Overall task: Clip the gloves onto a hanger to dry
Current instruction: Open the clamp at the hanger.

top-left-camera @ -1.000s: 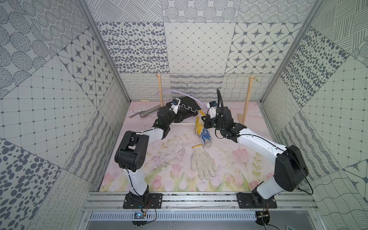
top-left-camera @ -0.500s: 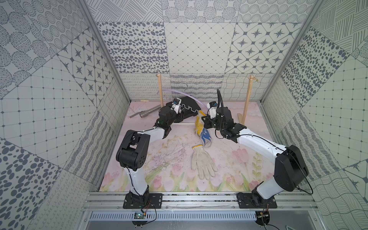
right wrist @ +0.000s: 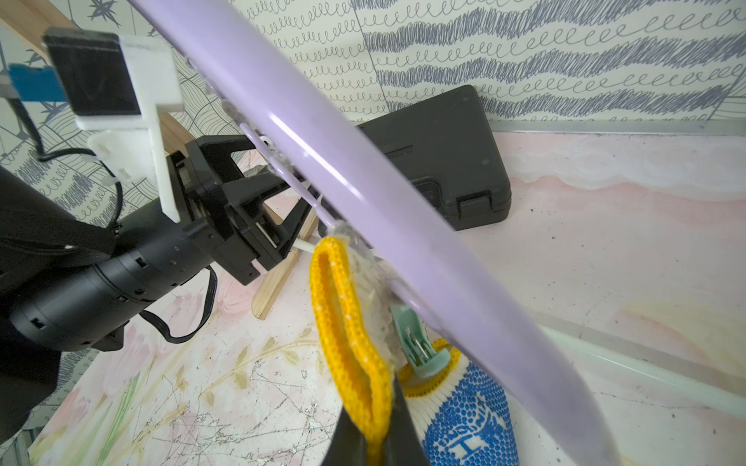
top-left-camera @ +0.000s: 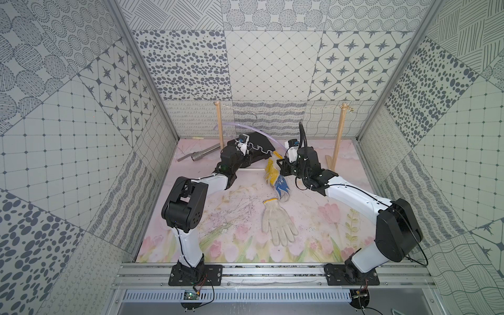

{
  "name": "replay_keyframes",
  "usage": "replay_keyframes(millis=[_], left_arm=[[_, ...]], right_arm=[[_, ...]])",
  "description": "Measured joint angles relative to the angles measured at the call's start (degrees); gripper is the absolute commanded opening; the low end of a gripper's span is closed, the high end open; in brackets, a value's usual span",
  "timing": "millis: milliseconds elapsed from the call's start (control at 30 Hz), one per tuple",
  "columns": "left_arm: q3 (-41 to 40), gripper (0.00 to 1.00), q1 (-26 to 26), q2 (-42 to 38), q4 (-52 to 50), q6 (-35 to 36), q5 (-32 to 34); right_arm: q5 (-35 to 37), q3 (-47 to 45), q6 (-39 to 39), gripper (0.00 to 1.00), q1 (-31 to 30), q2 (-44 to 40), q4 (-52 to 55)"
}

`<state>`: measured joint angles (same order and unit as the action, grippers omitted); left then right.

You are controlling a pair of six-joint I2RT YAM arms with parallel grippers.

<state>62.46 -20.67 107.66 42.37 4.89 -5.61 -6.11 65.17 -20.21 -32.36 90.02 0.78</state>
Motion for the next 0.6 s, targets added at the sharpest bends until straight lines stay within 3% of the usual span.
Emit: replay_keyframes(millis=[233,600], left_arm=[[0.74,0.29,-0.04,0.00,-0.76,-0.96,1.09],[0.90,0.06,-0.22,-0.87,-3.85,-1.73,0.44]], right_arm=[[-0.17,-0.09,-0.13,0.00,0.20,0.00,-0.22],[-0.85,-0.09,-0.04,0.00,0.37,0.00,-0.17]])
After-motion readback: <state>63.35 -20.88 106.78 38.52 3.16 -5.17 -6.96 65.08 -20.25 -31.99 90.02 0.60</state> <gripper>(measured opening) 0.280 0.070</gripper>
